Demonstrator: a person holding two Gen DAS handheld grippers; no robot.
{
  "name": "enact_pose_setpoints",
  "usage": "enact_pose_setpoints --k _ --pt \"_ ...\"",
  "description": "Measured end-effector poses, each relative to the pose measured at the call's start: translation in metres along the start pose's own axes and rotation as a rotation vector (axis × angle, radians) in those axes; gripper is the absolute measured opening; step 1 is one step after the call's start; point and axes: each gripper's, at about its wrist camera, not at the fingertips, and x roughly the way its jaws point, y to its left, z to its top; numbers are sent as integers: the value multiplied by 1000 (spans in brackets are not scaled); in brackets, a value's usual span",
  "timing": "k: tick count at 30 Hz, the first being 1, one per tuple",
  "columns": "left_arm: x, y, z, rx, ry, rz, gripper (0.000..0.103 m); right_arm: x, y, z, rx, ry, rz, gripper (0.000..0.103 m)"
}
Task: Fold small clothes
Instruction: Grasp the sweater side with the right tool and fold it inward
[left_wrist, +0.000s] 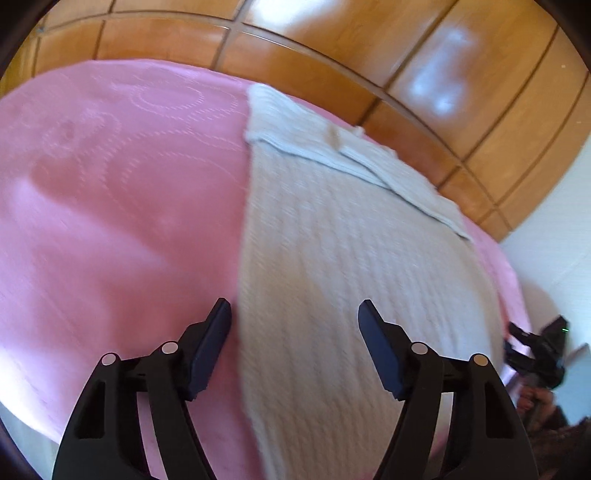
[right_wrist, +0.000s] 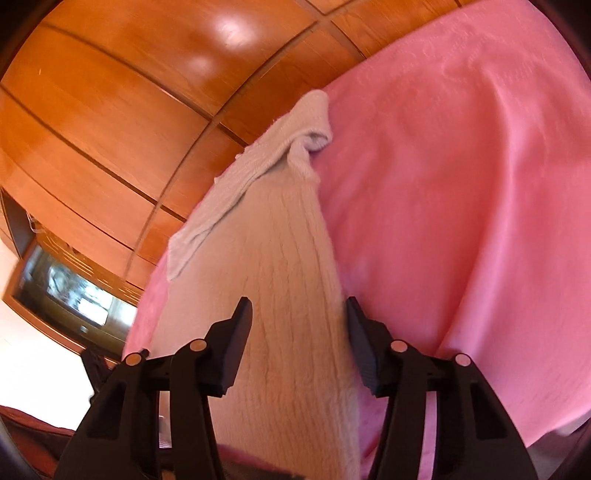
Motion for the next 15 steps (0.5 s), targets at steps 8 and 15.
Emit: enact_pose_setpoints --k 8,15 --pt "5 -12 -11 2 40 -117 70 11 9 -12 -19 26 34 53" --pt "7 -15 -9 -32 67 -161 70 10 6 -14 -17 30 77 50"
